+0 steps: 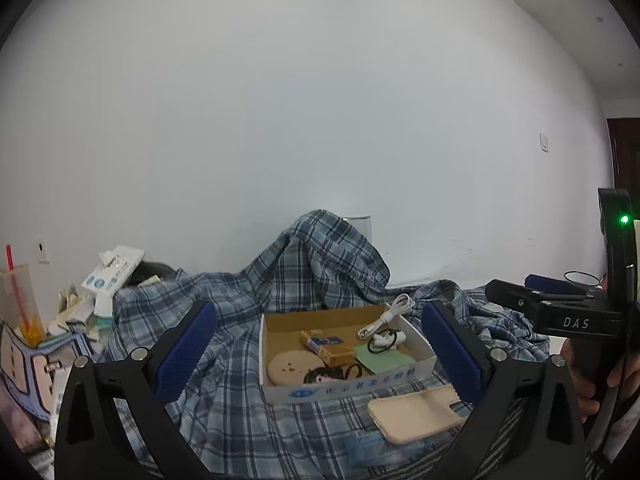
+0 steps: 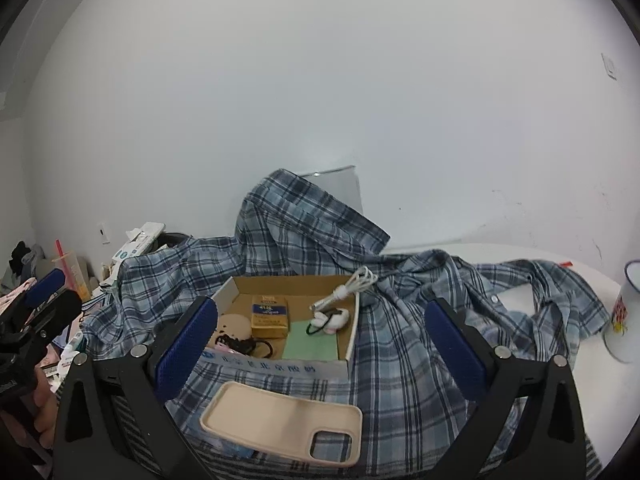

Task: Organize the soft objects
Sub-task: 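Withdraw both tools upward from the box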

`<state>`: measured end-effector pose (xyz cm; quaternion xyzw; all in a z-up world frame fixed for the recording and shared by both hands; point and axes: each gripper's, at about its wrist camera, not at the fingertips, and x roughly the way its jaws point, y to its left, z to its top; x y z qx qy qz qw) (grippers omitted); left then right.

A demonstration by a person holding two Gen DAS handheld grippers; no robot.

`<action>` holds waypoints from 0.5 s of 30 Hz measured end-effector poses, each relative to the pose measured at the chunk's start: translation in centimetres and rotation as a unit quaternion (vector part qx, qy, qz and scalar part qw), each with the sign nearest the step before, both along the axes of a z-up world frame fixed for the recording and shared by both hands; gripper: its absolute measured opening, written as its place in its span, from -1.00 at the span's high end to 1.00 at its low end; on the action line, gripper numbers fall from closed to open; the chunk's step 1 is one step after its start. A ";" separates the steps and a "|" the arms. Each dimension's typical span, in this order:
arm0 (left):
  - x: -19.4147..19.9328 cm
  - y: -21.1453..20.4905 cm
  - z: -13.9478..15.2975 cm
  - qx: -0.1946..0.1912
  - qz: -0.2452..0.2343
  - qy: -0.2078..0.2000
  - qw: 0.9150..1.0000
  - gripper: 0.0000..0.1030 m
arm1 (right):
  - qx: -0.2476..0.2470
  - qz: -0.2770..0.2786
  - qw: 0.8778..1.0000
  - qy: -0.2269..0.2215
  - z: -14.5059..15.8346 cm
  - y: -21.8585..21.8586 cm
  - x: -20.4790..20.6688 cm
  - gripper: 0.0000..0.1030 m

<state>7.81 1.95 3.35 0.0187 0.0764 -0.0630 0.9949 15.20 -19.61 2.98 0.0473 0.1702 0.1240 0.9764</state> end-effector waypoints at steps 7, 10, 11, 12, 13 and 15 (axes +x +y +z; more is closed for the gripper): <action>0.3 0.0 -1.4 0.000 0.000 0.004 1.000 -1.00 | -0.009 -0.008 1.000 0.003 -0.8 -0.4 0.0 -1.00; 0.6 0.4 -1.5 -0.008 0.000 0.008 1.000 -1.00 | -0.009 -0.009 1.000 0.001 -0.9 -0.4 0.1 -1.00; 0.6 0.5 -1.6 -0.011 -0.001 0.010 1.000 -1.00 | -0.010 -0.008 1.000 0.001 -0.9 -0.4 0.1 -1.00; 0.7 0.5 -1.7 -0.012 -0.002 0.014 1.000 -1.00 | -0.011 -0.008 1.000 0.002 -1.0 -0.3 0.1 -1.00; 0.8 0.6 -1.8 -0.012 -0.001 0.016 1.000 -1.00 | -0.012 -0.007 1.000 0.004 -1.1 -0.3 0.1 -1.00; 0.9 0.5 -2.0 -0.010 0.000 0.020 1.000 -1.00 | -0.013 -0.005 1.000 0.006 -1.2 -0.2 0.2 -1.00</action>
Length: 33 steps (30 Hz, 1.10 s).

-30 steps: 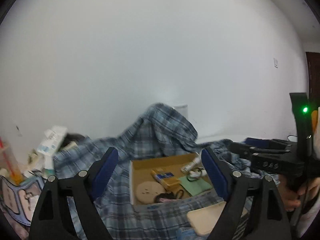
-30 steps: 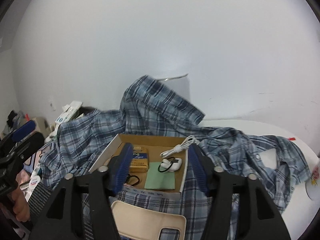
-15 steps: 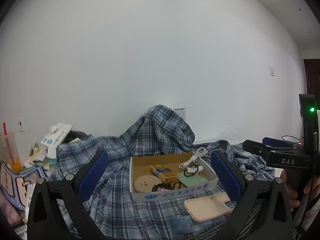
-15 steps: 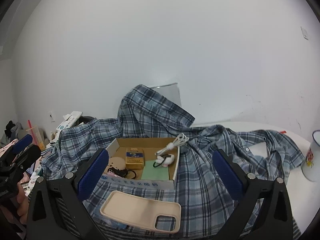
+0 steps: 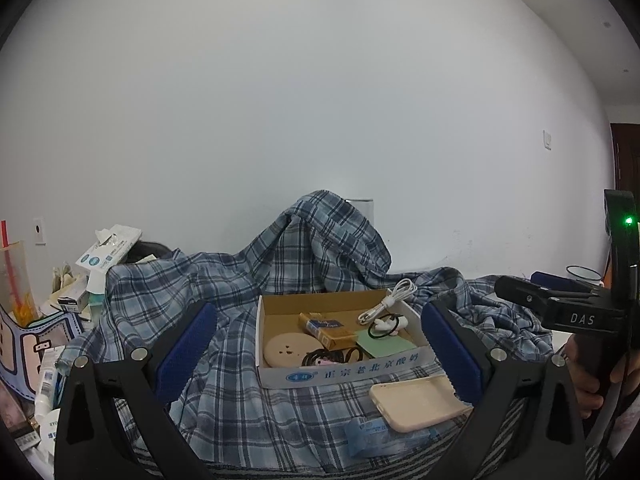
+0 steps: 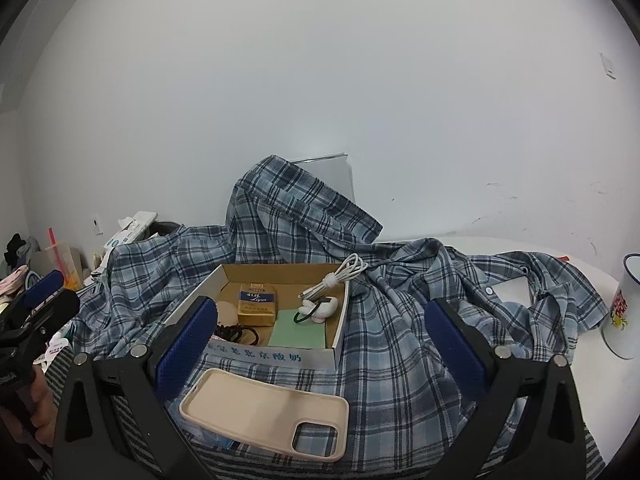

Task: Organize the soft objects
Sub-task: 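Withdraw both tools upward from the box, then reach the right tool to the beige phone case and close on its edge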

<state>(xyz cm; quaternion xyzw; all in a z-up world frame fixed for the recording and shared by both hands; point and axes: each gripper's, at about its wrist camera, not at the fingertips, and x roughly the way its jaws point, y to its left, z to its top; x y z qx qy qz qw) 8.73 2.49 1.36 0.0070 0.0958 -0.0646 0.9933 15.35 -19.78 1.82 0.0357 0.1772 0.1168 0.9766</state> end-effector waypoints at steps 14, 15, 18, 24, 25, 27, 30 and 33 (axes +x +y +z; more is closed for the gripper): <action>0.7 0.3 -0.6 -0.013 -0.004 0.019 1.000 -1.00 | -0.018 0.009 1.000 0.012 -0.1 0.5 0.3 -1.00; 0.8 0.3 -0.6 -0.014 -0.004 0.019 1.000 -1.00 | -0.017 0.012 1.000 0.021 0.1 0.4 0.6 -1.00; 0.6 0.4 -0.7 -0.016 -0.001 0.016 1.000 -1.00 | -0.013 0.037 0.998 0.049 0.3 0.2 1.1 -1.00; 0.8 0.4 -0.8 -0.016 0.001 0.021 1.000 -1.00 | -0.066 0.043 0.994 0.074 -0.3 0.4 0.7 -1.00; 0.8 0.4 -0.8 -0.016 0.001 0.020 1.000 -1.00 | -0.067 0.045 0.994 0.079 -0.5 0.3 0.5 -1.00; 0.8 0.4 -0.9 -0.017 0.002 0.020 1.000 -1.00 | -0.064 0.051 0.993 0.090 -1.1 0.4 0.4 -1.00; 0.9 0.4 -1.0 -0.016 0.003 0.020 1.000 -1.00 | -0.069 0.069 0.988 0.116 -2.3 0.8 0.4 -1.00; 1.0 0.4 -1.0 -0.016 0.003 0.022 1.000 -1.00 | -0.103 0.098 0.977 0.160 -3.6 2.0 1.1 -1.00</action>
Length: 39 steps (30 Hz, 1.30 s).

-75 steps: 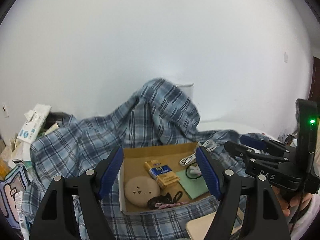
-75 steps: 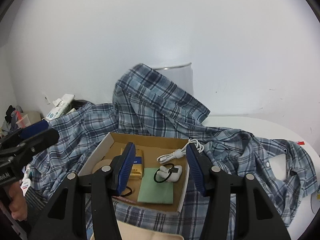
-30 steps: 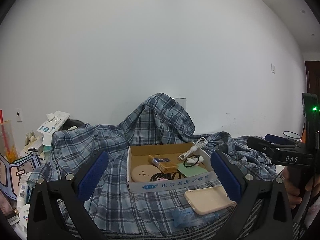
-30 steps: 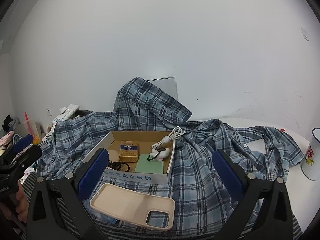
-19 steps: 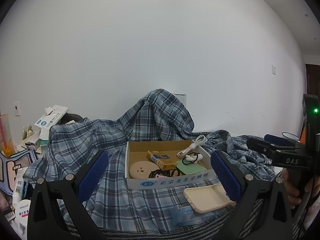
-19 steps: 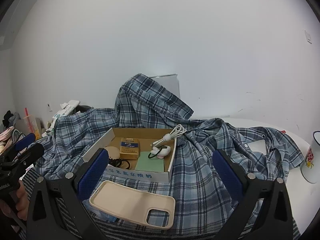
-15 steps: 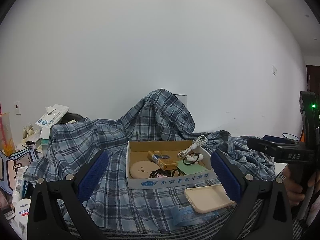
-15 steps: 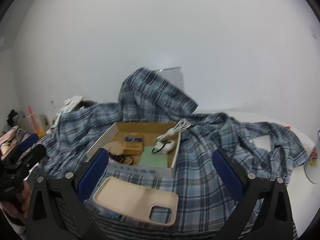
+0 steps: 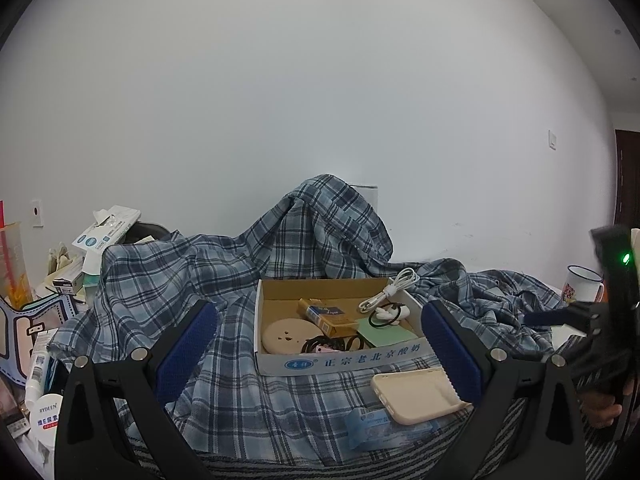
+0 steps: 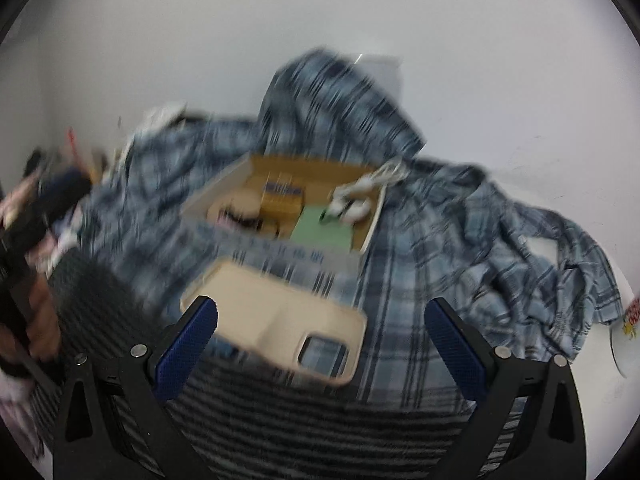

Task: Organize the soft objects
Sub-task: 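Reach the right tool to the beige phone case and close on its edge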

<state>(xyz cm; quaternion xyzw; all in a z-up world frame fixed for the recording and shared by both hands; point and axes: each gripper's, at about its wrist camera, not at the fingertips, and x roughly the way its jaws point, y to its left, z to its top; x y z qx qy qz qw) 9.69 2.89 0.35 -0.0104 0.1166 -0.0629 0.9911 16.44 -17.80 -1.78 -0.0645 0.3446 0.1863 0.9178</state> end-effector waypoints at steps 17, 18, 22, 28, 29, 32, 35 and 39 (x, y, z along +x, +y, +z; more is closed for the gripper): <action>0.2 0.9 -0.1 -0.017 0.007 0.013 1.000 -1.00 | -0.068 0.076 0.991 0.092 -4.1 3.7 2.1 -0.54; 0.2 0.8 -0.1 -0.016 0.007 0.013 1.000 -1.00 | -0.069 0.081 0.990 0.096 -4.3 3.8 2.1 -0.37; 0.1 0.7 -0.1 -0.014 0.005 0.011 1.000 -1.00 | -0.081 0.097 0.987 0.103 -4.8 4.4 1.9 -0.01; 0.2 0.7 -0.1 -0.013 0.005 0.012 1.000 -1.00 | -0.125 0.104 0.984 0.075 -5.1 6.0 0.9 0.49; 0.2 0.7 -0.2 -0.014 0.005 0.012 1.000 -1.00 | -0.117 0.103 0.985 0.071 -4.9 6.0 0.8 0.63; 0.2 0.7 -0.2 -0.016 0.005 0.015 1.000 -1.00 | -0.077 0.099 0.990 0.057 -3.5 5.6 0.4 0.96; 0.2 0.7 -0.2 -0.018 0.005 0.015 1.000 -1.00 | -0.046 0.089 0.995 0.026 -1.0 5.0 0.1 1.00; 0.1 0.6 -0.2 -0.014 0.004 0.013 1.000 -1.00 | -0.014 0.084 0.996 0.020 2.1 4.1 0.1 1.00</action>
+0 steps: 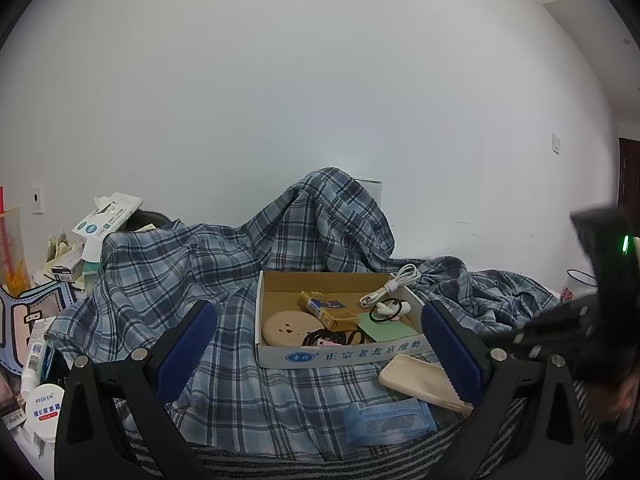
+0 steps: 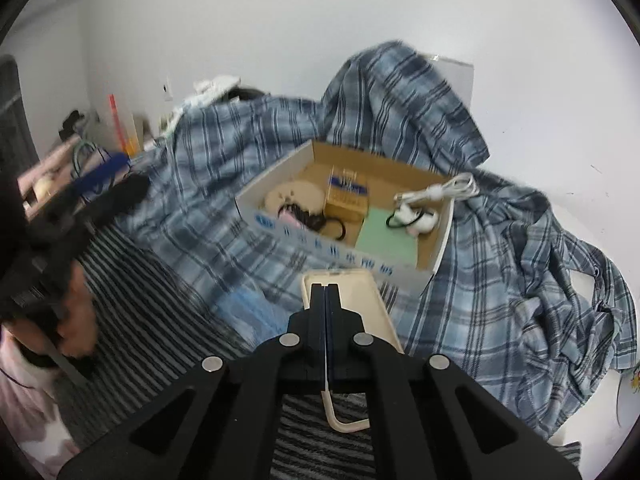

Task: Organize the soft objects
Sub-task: 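Reach the right tool to the beige phone case and close on its edge, then lift the beige phone case upward with the right tool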

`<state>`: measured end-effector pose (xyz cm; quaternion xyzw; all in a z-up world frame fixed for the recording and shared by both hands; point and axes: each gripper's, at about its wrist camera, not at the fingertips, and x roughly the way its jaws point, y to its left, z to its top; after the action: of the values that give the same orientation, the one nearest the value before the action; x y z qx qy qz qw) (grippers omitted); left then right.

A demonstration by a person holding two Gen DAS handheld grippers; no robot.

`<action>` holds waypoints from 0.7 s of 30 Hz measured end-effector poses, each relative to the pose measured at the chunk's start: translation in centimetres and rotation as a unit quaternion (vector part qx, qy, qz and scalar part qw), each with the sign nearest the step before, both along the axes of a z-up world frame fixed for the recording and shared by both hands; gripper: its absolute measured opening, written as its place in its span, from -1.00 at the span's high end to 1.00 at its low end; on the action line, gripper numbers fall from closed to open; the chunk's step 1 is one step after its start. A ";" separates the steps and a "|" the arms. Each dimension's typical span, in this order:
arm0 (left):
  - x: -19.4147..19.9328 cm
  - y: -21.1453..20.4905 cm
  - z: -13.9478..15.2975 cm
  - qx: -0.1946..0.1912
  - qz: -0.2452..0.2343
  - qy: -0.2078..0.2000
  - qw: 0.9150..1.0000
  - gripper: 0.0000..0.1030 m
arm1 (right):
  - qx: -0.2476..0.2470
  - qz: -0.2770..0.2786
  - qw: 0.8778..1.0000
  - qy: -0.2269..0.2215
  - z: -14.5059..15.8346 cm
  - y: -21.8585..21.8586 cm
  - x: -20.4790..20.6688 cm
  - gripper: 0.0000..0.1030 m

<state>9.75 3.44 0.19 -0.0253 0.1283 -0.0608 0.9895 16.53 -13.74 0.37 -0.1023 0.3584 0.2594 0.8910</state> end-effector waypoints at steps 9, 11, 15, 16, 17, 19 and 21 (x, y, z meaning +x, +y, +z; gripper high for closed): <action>-0.1 -0.1 0.0 0.003 0.000 -0.003 1.000 -1.00 | -0.046 -0.026 0.998 0.025 -3.4 -1.3 2.1 -0.60; 0.0 -0.2 -0.1 0.003 0.000 0.001 1.000 -1.00 | -0.039 -0.017 0.998 0.037 -4.0 -1.4 2.8 -0.60; 0.2 -0.1 -0.2 0.002 -0.001 0.007 1.000 -1.00 | -0.025 0.004 0.996 0.081 -4.9 -1.3 4.4 -0.60; 0.2 0.0 -0.2 0.001 -0.001 0.008 1.000 -1.00 | -0.026 0.008 0.995 0.091 -5.2 -1.2 4.7 -0.60; 0.2 0.0 -0.3 0.001 -0.002 0.009 1.000 -1.00 | -0.028 0.012 0.995 0.099 -5.5 -1.1 5.0 -0.60; 0.4 0.0 -0.3 0.002 -0.002 0.011 1.000 -1.00 | -0.035 0.016 0.993 0.112 -6.2 -0.9 5.6 -0.60; 0.4 -0.1 -0.4 0.003 -0.003 0.014 1.000 -1.00 | -0.041 0.024 0.991 0.128 -6.8 -0.7 6.0 -0.60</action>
<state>10.18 3.33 -0.18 -0.0226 0.1427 -0.0626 0.9875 22.57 -14.47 -6.42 -0.1132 0.4770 0.2763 0.8266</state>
